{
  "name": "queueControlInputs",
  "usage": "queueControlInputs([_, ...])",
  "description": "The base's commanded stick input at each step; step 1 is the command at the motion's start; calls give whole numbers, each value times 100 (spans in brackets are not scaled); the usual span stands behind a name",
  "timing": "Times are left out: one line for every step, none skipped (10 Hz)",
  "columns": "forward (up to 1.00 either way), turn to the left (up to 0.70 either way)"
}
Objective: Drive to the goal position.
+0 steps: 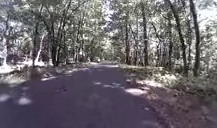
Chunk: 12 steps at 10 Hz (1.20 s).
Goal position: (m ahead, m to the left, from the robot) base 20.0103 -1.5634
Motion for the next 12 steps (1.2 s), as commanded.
queueControlInputs([45,0])
queueControlInputs([45,0])
queueControlInputs([45,0])
queueControlInputs([45,0])
queueControlInputs([45,0])
queueControlInputs([45,0])
queueControlInputs([45,20])
queueControlInputs([45,27])
queueControlInputs([45,27])
queueControlInputs([45,13])
queueControlInputs([45,0])
queueControlInputs([45,0])
